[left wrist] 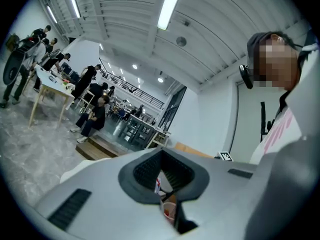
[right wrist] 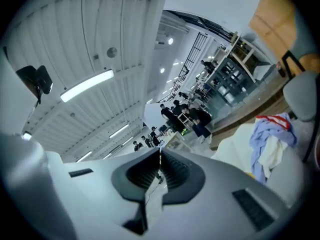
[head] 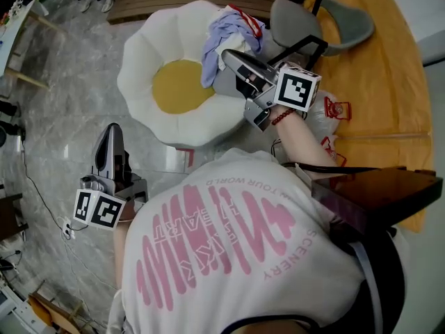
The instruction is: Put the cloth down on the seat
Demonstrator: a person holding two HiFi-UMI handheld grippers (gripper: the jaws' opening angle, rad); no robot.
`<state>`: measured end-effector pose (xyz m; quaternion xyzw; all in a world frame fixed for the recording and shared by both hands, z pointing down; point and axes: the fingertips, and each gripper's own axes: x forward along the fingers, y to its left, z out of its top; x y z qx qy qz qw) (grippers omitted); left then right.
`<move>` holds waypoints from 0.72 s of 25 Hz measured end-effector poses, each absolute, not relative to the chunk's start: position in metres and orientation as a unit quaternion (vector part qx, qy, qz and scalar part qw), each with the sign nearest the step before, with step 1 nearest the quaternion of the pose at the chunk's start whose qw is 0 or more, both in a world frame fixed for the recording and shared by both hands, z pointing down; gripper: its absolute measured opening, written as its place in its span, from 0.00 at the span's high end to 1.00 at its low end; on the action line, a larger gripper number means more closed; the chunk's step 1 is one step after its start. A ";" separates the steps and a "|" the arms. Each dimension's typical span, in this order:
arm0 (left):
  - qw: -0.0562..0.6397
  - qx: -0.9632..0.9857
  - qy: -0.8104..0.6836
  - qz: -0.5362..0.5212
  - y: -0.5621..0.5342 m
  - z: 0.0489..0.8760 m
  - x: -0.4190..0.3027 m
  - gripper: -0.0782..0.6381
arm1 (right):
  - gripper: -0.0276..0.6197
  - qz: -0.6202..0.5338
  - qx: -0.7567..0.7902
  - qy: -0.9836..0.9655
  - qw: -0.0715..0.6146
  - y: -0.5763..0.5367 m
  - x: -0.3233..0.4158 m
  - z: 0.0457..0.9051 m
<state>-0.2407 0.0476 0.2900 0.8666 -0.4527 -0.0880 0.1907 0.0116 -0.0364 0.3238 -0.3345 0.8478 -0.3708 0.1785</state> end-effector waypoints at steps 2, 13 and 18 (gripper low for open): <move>0.187 0.867 -0.453 -0.093 0.046 0.288 -0.228 0.88 | 0.93 -0.369 -0.333 0.848 0.184 -0.036 0.027 0.317; 0.195 0.864 -0.453 -0.100 0.041 0.282 -0.172 0.88 | 0.94 -0.348 -0.351 0.852 0.174 -0.016 0.101 0.303; 0.182 0.875 -0.438 -0.094 0.052 0.280 -0.153 0.88 | 0.94 -0.323 -0.353 0.861 0.173 0.008 0.118 0.306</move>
